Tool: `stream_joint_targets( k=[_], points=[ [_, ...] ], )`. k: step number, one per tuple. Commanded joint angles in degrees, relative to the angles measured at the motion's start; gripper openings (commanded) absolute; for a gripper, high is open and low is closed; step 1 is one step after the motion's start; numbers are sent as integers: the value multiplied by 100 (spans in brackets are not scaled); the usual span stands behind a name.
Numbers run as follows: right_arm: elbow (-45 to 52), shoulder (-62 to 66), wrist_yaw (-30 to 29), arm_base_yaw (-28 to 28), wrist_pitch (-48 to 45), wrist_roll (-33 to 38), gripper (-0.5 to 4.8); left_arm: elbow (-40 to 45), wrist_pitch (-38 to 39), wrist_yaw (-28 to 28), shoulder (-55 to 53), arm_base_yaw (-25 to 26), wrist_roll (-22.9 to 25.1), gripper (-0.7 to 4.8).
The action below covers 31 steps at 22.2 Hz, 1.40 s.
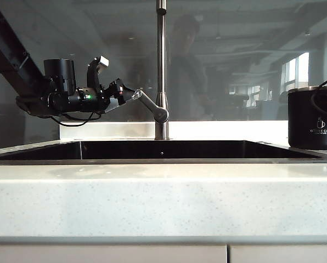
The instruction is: Pick up the mug next to the sink, go to the faucet to get some water, pour the water into the sink, and finally put the mug back to its place.
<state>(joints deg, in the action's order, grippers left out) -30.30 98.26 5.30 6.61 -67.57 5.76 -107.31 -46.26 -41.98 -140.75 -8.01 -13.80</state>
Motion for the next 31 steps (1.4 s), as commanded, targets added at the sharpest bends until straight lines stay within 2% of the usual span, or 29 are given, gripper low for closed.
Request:
stream_joint_targets(
  k=[1, 3, 7, 20, 22, 25, 31],
  points=[
    [-33, -28, -57, -2, -120, 22, 59, -20, -48, -7, 33, 7, 7, 479],
    [-33, -28, -55, -2, -96, -28, 65, -20, -48, -7, 33, 7, 7, 479],
    [-33, -31, -55, -2, 109, -142, 114, -20, -48, -7, 33, 7, 7, 479],
    [-28, -37, -55, -4, 306, -125, 119, -20, -48, -7, 33, 7, 7, 479],
    [-4, -59, -55, -7, 306, -120, 129, -20, -48, -7, 33, 7, 7, 479],
    [229, -297, -24, -4, 302, -122, 173, -20, -48, -7, 33, 7, 7, 479],
    [645, -649, 11, -4, 302, -116, 173, -20, -46, -7, 33, 7, 7, 479]
  ],
)
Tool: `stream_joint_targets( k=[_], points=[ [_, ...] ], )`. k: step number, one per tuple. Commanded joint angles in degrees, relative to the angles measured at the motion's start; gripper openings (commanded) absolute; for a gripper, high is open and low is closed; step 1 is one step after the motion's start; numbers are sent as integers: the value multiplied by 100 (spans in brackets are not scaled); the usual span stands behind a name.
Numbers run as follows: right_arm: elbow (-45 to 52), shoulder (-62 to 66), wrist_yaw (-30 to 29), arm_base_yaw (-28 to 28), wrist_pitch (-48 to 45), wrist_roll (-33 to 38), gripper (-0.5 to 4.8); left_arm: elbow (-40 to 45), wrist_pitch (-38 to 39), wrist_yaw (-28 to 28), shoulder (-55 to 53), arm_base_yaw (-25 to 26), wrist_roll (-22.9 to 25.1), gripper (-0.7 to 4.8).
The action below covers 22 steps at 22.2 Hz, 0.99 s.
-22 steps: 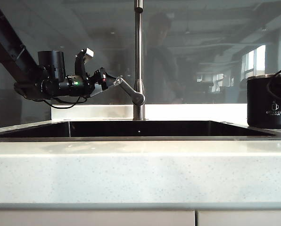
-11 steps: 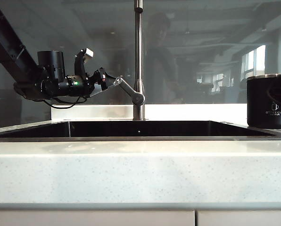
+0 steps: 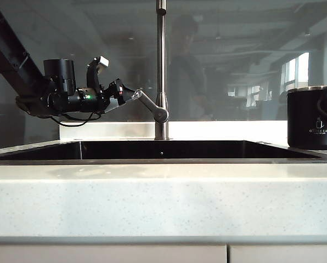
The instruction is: Pick up the mug next to the sink, go to the faucet to get some water, pour the water into the sink, and finally put the mug back to its place.
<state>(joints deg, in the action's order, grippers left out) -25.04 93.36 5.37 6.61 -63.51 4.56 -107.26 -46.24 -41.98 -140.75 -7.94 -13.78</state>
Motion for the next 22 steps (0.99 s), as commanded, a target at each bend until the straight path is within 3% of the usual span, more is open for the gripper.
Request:
stream_joint_targets(
  k=[1, 7, 12, 14, 15, 16, 22],
  points=[
    [229, -271, 4, -4, -109, 20, 173, -24, -48, -4, 33, 0, 4, 479],
    [638, -789, 2, -13, -125, 70, 173, -24, -42, -7, 33, 0, 4, 479],
    [1128, -1563, -413, -28, -103, 837, 169, -24, 76, -7, 33, 0, 4, 479],
    [1257, -1794, -780, -28, -98, 973, 121, -24, 81, -7, 33, 0, 4, 479],
    [1333, -1969, -1235, -28, -87, 1056, 36, -24, 90, -7, 33, 0, 4, 479],
    [1360, -2065, -1668, -28, -81, 1106, -8, -24, 85, -7, 33, 0, 4, 479],
    [1357, -2149, -2651, -26, -146, 1764, -8, -20, 127, -7, 33, 0, 4, 479]
  ],
)
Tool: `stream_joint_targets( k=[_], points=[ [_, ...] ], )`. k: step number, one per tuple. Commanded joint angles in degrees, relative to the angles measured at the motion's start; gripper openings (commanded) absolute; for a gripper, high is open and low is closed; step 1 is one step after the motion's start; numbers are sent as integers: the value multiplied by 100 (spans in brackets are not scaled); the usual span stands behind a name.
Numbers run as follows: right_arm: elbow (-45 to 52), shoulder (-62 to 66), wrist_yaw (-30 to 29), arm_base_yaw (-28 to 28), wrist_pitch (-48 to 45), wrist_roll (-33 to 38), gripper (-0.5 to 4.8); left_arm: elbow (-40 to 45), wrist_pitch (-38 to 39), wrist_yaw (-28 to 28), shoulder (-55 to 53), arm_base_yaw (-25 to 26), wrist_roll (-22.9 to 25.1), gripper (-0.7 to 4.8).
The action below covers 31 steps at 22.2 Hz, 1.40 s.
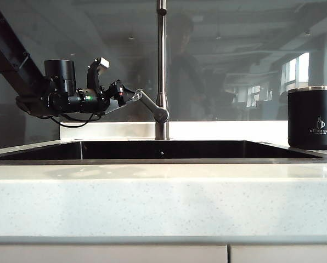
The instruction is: Pick up the mug next to the sink, go to the faucet to get some water, pour the water into the sink, and finally put the mug back to its place.
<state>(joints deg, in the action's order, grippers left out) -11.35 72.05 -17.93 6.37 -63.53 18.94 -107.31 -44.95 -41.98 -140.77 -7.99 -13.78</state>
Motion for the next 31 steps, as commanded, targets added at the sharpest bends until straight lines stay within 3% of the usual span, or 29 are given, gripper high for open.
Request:
stream_joint_targets(
  k=[1, 20, 24, 28, 30, 31],
  points=[
    [-11, -15, -382, -2, -131, 358, -8, -17, -2, -7, 35, 4, 4, 479],
    [-9, -238, -468, 31, 70, 160, -8, -15, 17, -7, 35, 4, 4, 479],
    [-4, -1139, -407, 24, 1010, -13, -8, -15, 35, -7, 35, 4, 4, 479],
    [0, -2352, -308, 7, 2697, -378, -8, -15, 37, -9, 35, 4, 4, 479],
    [2, -2990, 26, -42, 3648, -426, -8, -15, 33, -7, 35, 4, 4, 479],
    [2, -3401, 529, -125, 4205, -428, -8, -15, 52, -7, 35, 4, 4, 479]
  ],
)
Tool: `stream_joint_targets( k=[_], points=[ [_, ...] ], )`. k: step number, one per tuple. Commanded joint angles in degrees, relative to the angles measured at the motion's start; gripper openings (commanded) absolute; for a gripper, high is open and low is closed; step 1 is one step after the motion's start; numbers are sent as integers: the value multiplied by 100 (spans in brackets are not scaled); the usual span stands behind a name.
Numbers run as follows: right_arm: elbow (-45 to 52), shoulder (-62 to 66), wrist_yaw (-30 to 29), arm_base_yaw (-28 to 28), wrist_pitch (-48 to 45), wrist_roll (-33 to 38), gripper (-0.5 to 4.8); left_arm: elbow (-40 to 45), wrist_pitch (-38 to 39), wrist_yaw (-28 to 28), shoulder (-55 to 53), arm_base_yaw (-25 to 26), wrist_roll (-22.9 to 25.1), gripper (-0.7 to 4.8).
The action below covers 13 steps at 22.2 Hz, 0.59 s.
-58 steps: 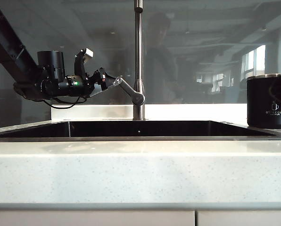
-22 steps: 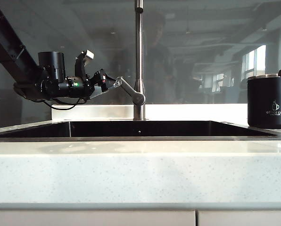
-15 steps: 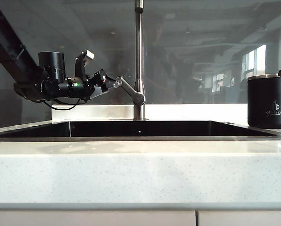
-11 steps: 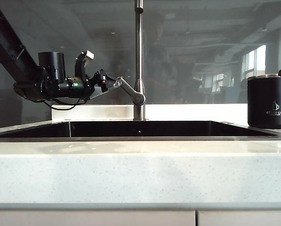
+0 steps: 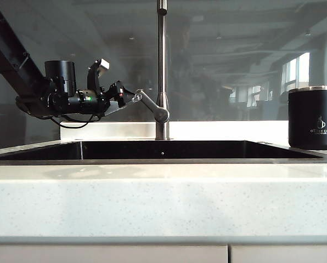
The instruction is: Pick up the mug next to the sink, go to the faucet to get some water, pour the water into the sink, and finally put the mug back to its place.
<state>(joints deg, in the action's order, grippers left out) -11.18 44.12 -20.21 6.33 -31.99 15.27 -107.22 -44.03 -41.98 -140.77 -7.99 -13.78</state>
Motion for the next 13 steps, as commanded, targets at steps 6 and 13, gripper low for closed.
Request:
stream_joint_targets(
  k=[6, 13],
  points=[
    [129, -2474, 3071, -763, 2699, -101, -8, -26, 50, -9, 35, 4, 4, 479],
    [730, -3165, 3189, -914, 2660, -179, -8, -31, 72, -7, 35, 4, 4, 479]
  ],
)
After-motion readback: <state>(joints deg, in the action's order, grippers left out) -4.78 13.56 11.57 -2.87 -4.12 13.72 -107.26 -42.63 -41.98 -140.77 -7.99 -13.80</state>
